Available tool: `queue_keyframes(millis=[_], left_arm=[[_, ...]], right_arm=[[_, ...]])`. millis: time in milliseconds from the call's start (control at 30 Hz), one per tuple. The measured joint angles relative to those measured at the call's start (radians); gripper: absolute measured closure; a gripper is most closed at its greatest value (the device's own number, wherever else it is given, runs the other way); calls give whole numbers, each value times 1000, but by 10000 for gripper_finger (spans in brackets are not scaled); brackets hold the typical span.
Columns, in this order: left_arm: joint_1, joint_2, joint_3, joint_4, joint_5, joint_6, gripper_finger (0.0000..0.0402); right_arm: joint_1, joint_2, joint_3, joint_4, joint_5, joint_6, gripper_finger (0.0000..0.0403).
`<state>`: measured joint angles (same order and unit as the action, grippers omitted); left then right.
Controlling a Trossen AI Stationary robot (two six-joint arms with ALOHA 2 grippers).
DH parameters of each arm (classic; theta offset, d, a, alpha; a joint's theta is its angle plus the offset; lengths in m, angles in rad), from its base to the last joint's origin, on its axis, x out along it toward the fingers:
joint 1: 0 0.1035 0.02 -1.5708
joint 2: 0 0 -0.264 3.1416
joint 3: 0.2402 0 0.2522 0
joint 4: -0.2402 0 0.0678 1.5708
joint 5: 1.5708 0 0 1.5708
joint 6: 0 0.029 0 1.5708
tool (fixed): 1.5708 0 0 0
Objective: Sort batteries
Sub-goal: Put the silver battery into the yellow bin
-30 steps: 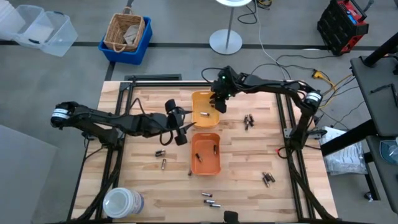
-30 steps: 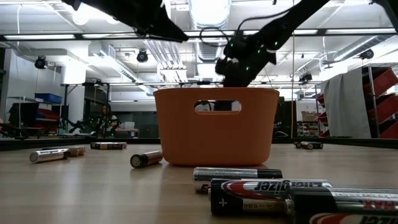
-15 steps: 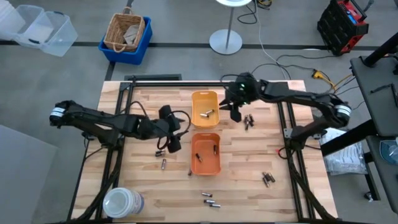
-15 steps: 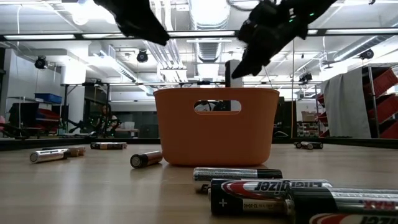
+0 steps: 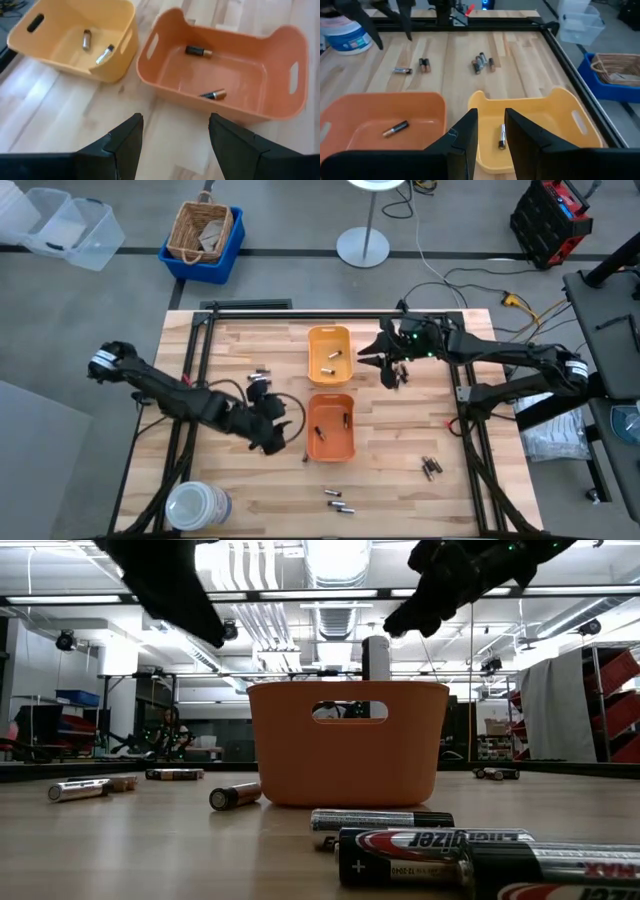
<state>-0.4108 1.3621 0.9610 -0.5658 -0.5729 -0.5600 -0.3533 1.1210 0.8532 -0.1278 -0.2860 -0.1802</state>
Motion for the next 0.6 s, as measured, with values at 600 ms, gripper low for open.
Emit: queue_keyframes(millis=[600], left_arm=[[-156,272,-12,147,-66,-298,196]], right_arm=[[77,13,-1,6,107,14,302]])
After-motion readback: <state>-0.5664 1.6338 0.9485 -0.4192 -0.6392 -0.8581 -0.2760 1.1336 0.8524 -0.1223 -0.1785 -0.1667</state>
